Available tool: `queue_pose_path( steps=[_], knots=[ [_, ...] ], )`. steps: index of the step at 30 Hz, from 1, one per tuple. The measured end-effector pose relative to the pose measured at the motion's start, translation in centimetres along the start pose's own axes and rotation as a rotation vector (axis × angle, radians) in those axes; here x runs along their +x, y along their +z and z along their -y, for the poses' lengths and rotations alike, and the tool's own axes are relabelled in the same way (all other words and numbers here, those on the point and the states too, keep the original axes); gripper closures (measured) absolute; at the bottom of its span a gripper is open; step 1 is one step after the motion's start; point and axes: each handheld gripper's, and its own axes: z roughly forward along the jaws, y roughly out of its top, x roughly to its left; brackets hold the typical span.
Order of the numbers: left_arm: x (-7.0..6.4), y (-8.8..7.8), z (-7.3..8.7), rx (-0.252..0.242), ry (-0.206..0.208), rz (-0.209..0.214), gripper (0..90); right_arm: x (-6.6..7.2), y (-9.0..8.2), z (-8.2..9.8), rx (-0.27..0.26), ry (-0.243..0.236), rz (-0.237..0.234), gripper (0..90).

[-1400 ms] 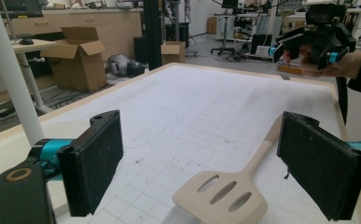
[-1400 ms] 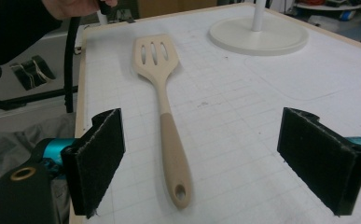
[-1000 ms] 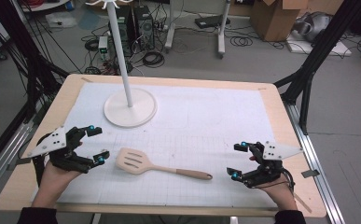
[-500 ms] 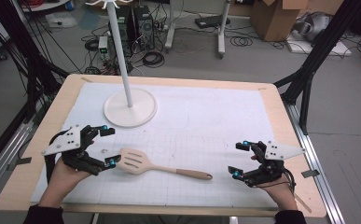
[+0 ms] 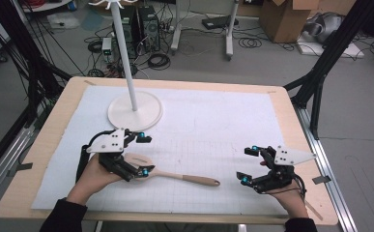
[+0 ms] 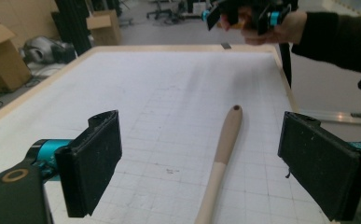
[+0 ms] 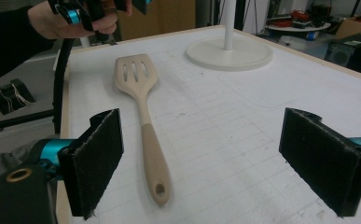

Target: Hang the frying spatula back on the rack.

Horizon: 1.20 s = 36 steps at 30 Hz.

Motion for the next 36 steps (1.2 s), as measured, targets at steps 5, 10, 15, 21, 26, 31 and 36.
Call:
queue_pose_path(
  steps=[5,10,15,21,26,31,36],
  knots=[
    [0.1,1.1,0.1,0.036,0.001,0.031,14.0,0.0,0.0,0.0,-0.002,-0.006,0.001,12.7],
    [0.5,2.4,0.5,0.107,-0.015,0.059,14.9,0.0,0.1,0.0,0.003,0.002,0.001,12.4],
    [0.7,3.7,0.5,0.169,-0.021,0.1,15.9,-0.1,0.2,0.1,0.007,0.003,-0.004,12.3],
    [0.8,5.3,0.3,0.23,0.01,0.149,18.9,-0.1,0.2,0.1,0.01,0.004,-0.01,12.3],
    [0.8,6.4,0.7,0.277,0.018,0.176,22.2,-0.1,0.1,0.1,0.009,0.009,-0.014,12.4],
    [0.8,6.8,0.7,0.327,0.028,0.193,27.8,-0.2,0.2,0.1,0.012,0.009,-0.013,12.4],
    [0.5,7.7,0.2,0.403,0.047,0.204,32.8,-0.1,0.2,0.2,0.016,0.014,-0.015,12.4]
  ],
)
